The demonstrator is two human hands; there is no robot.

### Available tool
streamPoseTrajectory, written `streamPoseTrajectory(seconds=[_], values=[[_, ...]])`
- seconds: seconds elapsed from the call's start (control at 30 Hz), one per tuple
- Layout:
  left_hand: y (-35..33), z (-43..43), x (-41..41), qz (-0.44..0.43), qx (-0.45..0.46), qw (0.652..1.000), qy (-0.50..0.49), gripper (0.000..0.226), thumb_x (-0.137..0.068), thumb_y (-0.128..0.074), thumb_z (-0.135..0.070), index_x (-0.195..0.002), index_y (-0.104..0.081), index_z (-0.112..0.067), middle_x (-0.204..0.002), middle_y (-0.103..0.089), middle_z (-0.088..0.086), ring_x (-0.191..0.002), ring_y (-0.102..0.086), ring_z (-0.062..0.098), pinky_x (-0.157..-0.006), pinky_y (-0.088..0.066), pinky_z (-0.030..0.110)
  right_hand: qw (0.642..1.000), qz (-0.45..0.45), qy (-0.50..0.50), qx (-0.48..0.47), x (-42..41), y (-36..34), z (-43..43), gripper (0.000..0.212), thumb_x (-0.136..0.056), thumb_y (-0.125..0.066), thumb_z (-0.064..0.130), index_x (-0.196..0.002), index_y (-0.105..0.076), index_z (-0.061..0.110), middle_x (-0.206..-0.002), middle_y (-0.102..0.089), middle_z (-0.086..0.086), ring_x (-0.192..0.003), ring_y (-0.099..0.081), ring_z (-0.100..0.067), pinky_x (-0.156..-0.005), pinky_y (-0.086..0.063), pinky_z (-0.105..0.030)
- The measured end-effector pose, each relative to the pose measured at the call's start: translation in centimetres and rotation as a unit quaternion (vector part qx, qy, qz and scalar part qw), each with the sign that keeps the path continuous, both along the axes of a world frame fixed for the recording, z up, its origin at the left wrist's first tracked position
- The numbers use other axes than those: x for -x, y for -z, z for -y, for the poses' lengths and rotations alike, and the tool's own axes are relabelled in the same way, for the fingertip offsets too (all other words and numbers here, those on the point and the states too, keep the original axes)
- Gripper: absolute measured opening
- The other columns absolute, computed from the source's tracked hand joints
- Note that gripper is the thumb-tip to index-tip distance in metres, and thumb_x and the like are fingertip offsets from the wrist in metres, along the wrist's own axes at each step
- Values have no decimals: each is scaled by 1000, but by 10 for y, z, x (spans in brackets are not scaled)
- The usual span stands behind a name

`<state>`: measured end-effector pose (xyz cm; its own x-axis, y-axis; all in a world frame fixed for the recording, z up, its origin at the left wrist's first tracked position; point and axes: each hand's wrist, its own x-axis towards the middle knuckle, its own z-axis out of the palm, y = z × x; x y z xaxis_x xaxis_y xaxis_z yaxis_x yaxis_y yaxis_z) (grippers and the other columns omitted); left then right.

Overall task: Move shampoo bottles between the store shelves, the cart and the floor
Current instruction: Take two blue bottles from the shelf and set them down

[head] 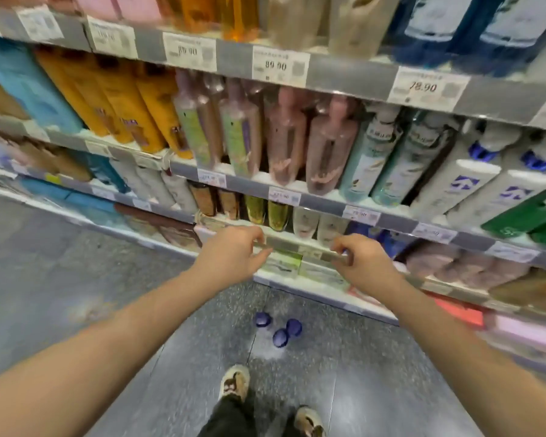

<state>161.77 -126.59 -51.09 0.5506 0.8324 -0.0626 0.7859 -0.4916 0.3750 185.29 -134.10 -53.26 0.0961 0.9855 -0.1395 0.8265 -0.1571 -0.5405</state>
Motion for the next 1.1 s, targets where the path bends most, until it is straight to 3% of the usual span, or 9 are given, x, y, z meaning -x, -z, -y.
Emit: streamPoseTrajectory(seconds=[0.13, 0.27, 0.33, 0.43, 0.6, 0.73, 0.83, 0.97, 1.1], values=[[78, -17, 13, -45, 74, 996, 25, 30, -91, -54, -40, -108, -61, -16, -97, -67, 7, -91, -62, 29, -70, -47, 34, 995, -14, 22, 91, 18, 84, 6, 21, -80, -67, 9, -101, -68, 7, -93, -66, -7, -73, -48, -12, -64, -28, -19], [162, -32, 20, -82, 127, 988, 19, 30, -92, -51, -42, -109, -62, -19, -96, -68, 4, -90, -64, 26, -70, -49, 31, 984, -21, 44, 173, 34, 170, 12, 18, -85, -60, 6, -101, -66, 1, -92, -64, -16, -82, -60, -30, -65, -35, -28], [211, -35, 24, -91, 127, 987, 23, 30, -89, -48, -46, -96, -62, -21, -85, -69, 5, -80, -65, 28, -66, -51, 32, 976, -20, 45, 212, 39, 211, 13, 21, -86, -60, 8, -105, -65, 2, -95, -65, -15, -86, -61, -31, -70, -41, -33], [297, -33, 27, -96, 169, 981, 11, 28, -83, -40, -51, -76, -46, -25, -71, -59, 3, -70, -62, 30, -63, -52, 37, 968, -26, 43, 244, 46, 291, 15, 22, -86, -62, 10, -108, -64, 8, -103, -65, -10, -82, -58, -23, -69, -37, -26], [438, -18, 38, -153, 236, 959, -24, 27, -91, -53, -36, -112, -56, -18, -102, -62, 6, -91, -60, 27, -74, -49, 33, 943, -35, 42, 328, 54, 440, 35, 41, -85, -66, 20, -124, -55, 15, -115, -62, -7, -91, -59, -20, -78, -43, -25], [547, 7, 52, -199, 278, 940, -8, 51, -91, -53, -42, -135, -40, -20, -125, -56, 7, -111, -55, 27, -89, -49, 40, 922, -45, 55, 380, 57, 539, 60, 67, -82, -68, 24, -140, -36, 24, -133, -51, -6, -113, -55, -23, -91, -46, -31], [615, 4, 57, -227, 286, 931, -7, 68, -86, -62, -40, -142, -30, -19, -135, -47, 8, -119, -51, 29, -94, -48, 42, 917, -13, 38, 396, 56, 600, 59, 85, -80, -72, 24, -146, -20, 27, -139, -40, -9, -121, -49, -29, -90, -43, -35], [687, -16, 44, -170, 323, 930, -36, 94, -74, -79, -32, -147, -20, -19, -139, -40, 13, -120, -49, 32, -97, -45, 40, 930, 2, 52, 364, 48, 671, 31, 97, -74, -79, 21, -147, -15, 25, -135, -42, -15, -112, -54, -35, -79, -42, -34], [737, -33, 29, -109, 328, 937, -54, 110, -62, -88, -30, -150, -21, -22, -145, -38, 13, -128, -43, 32, -103, -37, 34, 936, -64, 155, 309, 32, 729, 17, 109, -62, -88, 22, -147, -22, 18, -135, -50, -14, -121, -50, -35, -88, -43, -38]])
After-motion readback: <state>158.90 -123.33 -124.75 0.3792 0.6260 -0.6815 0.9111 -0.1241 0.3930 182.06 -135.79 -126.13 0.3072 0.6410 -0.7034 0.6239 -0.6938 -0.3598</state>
